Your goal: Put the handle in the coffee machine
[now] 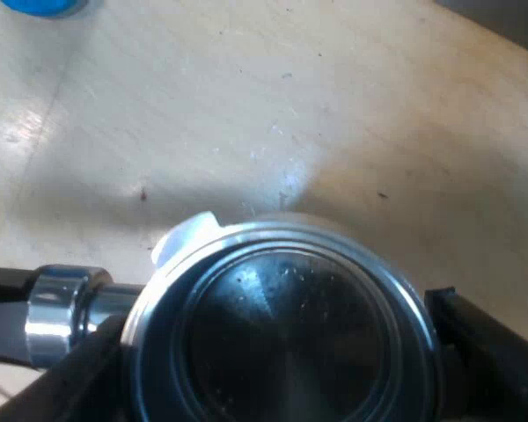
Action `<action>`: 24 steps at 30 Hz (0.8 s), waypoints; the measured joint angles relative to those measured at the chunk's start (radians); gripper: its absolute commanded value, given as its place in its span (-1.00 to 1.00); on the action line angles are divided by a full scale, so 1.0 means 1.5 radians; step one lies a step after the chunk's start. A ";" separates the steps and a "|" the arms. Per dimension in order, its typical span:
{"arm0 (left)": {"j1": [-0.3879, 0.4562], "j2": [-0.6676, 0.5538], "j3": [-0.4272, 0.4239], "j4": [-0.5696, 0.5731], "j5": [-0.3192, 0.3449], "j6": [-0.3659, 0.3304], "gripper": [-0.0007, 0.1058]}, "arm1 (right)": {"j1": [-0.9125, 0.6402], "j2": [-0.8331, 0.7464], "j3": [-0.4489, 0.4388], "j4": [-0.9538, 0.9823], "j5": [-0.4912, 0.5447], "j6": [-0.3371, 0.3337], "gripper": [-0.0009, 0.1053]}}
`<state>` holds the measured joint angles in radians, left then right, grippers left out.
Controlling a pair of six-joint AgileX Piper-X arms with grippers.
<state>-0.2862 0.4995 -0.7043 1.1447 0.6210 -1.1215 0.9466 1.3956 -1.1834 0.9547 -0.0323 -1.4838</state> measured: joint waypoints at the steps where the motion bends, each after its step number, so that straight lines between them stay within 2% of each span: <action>1: 0.000 0.000 -0.002 0.000 0.000 0.000 0.30 | 0.000 0.000 -0.002 0.002 0.000 0.000 -0.98; 4: 0.000 0.000 -0.003 0.001 0.000 0.000 0.30 | 0.000 -0.001 -0.026 0.021 0.014 0.002 -0.98; 7: 0.000 0.000 -0.002 0.003 0.026 0.000 0.30 | 0.000 -0.001 -0.030 0.024 0.017 0.002 -0.98; 8: 0.000 0.000 -0.002 0.003 0.034 0.000 0.30 | 0.000 -0.001 -0.071 0.053 0.039 0.002 -0.98; 10: 0.000 0.000 -0.002 0.003 0.043 0.000 0.30 | 0.000 -0.001 -0.086 0.060 0.040 0.006 -0.98; 12: 0.000 0.000 -0.002 0.003 0.047 0.024 0.30 | 0.000 -0.001 -0.104 0.060 0.040 0.008 -0.98; 17: 0.000 0.000 -0.002 0.003 0.048 0.073 0.30 | 0.000 -0.001 -0.114 0.060 0.040 0.008 -0.98; 24: 0.000 0.000 0.025 -0.039 0.048 0.076 0.30 | 0.000 -0.001 -0.114 0.060 0.040 0.008 -0.98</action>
<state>-0.2862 0.4995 -0.6668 1.0869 0.6934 -1.0079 0.9466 1.3939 -1.3539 1.0443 0.0274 -1.4719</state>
